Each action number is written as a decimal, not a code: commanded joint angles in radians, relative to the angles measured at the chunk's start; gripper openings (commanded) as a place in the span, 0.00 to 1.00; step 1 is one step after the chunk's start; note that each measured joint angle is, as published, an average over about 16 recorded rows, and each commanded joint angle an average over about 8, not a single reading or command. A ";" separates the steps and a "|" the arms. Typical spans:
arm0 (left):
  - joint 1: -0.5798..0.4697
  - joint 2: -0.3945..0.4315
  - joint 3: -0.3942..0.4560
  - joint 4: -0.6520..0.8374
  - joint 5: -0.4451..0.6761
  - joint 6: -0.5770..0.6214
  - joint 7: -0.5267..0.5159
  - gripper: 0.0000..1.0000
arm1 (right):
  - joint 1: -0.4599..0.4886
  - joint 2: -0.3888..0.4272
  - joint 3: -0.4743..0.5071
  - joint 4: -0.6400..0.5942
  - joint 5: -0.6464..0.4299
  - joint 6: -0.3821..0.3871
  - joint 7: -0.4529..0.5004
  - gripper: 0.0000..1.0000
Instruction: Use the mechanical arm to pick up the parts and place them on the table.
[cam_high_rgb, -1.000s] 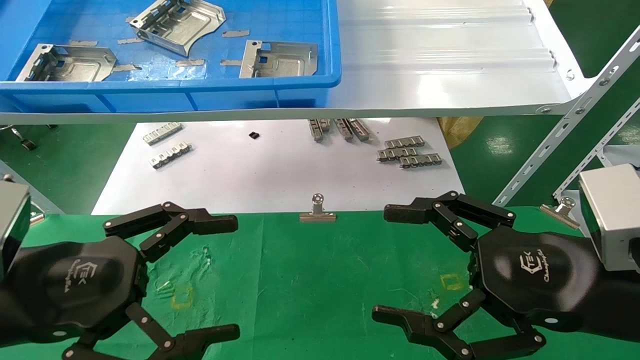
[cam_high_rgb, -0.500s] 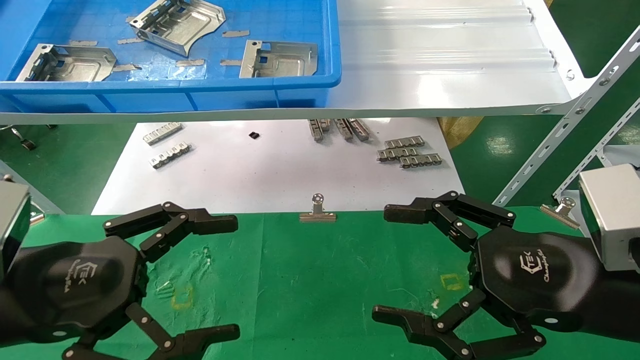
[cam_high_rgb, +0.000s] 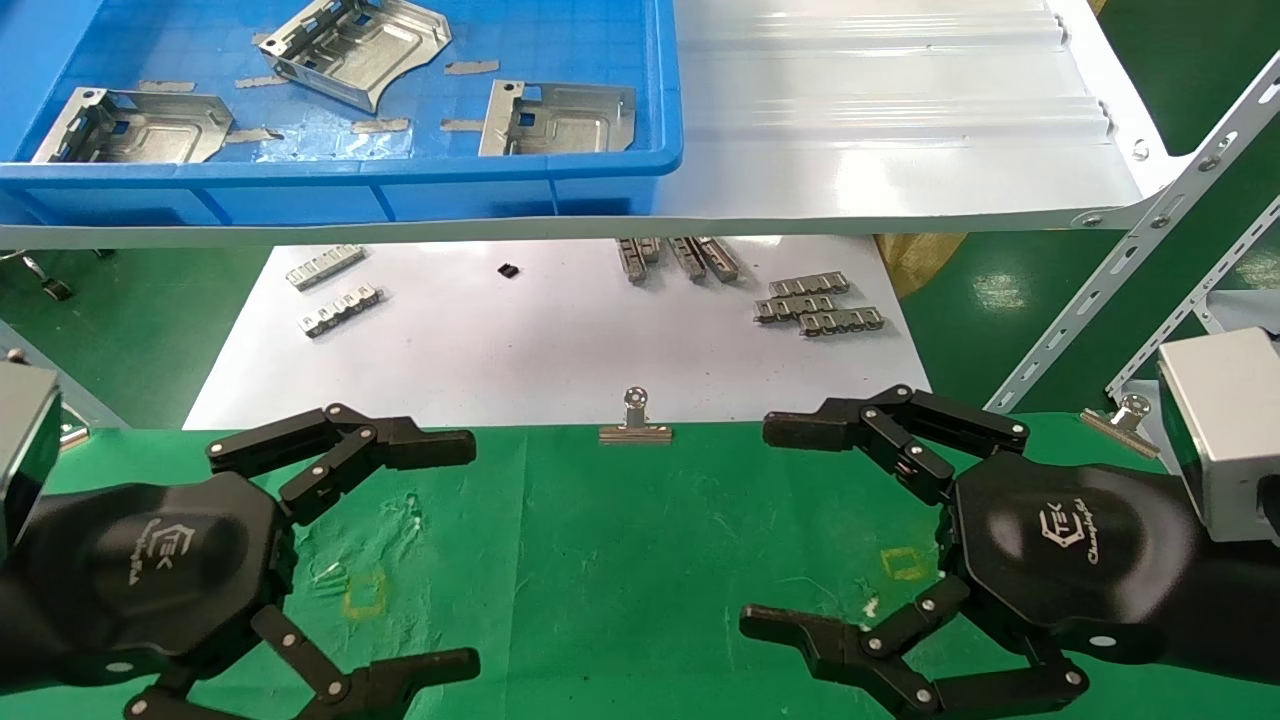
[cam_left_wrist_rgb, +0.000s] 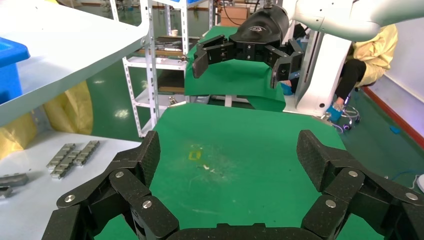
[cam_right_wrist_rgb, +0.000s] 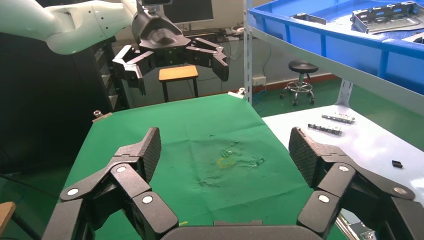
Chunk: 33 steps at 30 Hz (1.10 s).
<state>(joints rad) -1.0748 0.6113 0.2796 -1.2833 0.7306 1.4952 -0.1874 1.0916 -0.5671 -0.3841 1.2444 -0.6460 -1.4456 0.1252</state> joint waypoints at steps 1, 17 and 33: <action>0.000 0.000 0.000 0.000 0.000 0.000 0.000 1.00 | 0.000 0.000 0.000 0.000 0.000 0.000 0.000 0.00; 0.000 0.000 0.000 0.000 0.000 0.000 0.000 1.00 | 0.000 0.000 0.000 0.000 0.000 0.000 0.000 0.00; 0.000 0.000 0.000 0.000 0.000 0.000 0.000 1.00 | 0.000 0.000 0.000 0.000 0.000 0.000 0.000 0.00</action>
<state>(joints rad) -1.0753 0.6111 0.2794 -1.2836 0.7309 1.4951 -0.1869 1.0916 -0.5671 -0.3841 1.2444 -0.6460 -1.4456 0.1252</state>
